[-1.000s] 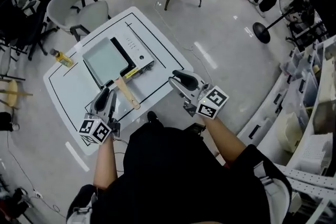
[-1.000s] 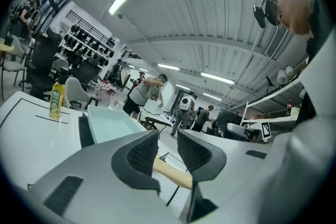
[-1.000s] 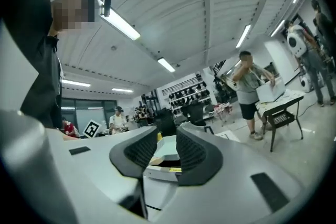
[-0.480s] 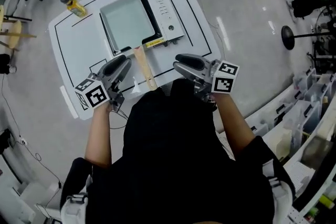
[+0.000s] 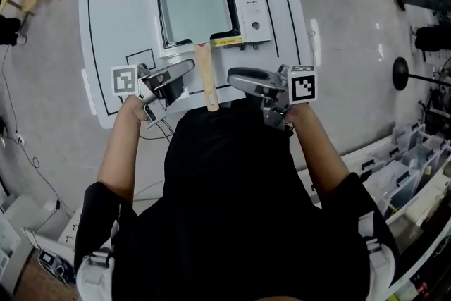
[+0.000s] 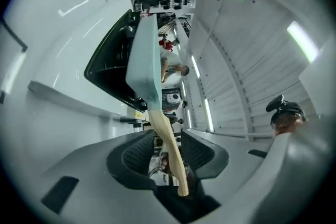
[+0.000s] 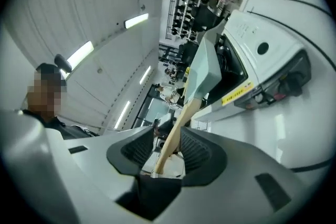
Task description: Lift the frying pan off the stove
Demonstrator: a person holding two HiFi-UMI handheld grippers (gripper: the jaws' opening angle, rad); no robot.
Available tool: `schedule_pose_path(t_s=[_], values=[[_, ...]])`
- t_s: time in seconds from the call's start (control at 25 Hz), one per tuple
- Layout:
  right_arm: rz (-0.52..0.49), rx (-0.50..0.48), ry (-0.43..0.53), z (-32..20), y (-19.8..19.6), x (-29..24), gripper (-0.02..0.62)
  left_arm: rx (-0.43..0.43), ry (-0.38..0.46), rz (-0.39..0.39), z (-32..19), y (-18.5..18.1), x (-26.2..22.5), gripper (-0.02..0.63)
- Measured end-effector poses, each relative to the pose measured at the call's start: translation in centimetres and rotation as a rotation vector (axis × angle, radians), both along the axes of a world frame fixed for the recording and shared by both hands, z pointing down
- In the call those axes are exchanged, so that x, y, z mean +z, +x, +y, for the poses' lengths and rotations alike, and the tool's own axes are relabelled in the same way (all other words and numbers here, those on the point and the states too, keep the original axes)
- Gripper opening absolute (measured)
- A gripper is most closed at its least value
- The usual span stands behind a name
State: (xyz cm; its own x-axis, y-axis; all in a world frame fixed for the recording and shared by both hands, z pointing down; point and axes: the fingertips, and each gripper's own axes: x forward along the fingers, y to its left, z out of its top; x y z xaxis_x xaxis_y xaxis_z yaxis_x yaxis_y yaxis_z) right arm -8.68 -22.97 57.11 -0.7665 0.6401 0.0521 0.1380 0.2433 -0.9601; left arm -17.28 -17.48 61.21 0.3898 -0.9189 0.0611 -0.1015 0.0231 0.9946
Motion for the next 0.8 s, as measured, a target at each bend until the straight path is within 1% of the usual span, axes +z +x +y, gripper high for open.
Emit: schedule_pose_path(t_s=[0.08,0.12,0.2,0.32,0.52,0.68,0.8], values=[[0.052,-0.057,-0.046,1.1,-0.1,0.7,0.166,0.003,0.019,0.082,-0.6,0.3,-0.1,0.161],[0.074,-0.082,-0.064,1.7,-0.1,1.1,0.167,0.012,0.032,0.111,-0.9,0.6,-0.1,0.164],[0.09,-0.119,-0.095,2.4,-0.3,1.5,0.169,0.038,0.059,0.153,-1.5,1.2,-0.3,0.167],[0.1,-0.144,-0.118,2.8,-1.0,2.2,0.169,0.073,0.084,0.2,-2.4,1.7,-0.4,0.169],[0.129,-0.181,-0.206,4.4,-2.0,2.6,0.167,0.099,0.084,0.237,-3.5,2.4,-0.3,0.169],[0.153,-0.182,-0.221,4.8,-2.7,3.1,0.167,0.103,0.084,0.236,-4.0,2.5,-0.1,0.167],[0.151,-0.184,-0.233,5.2,-3.0,3.1,0.166,0.109,0.081,0.244,-4.3,2.9,-0.1,0.167]])
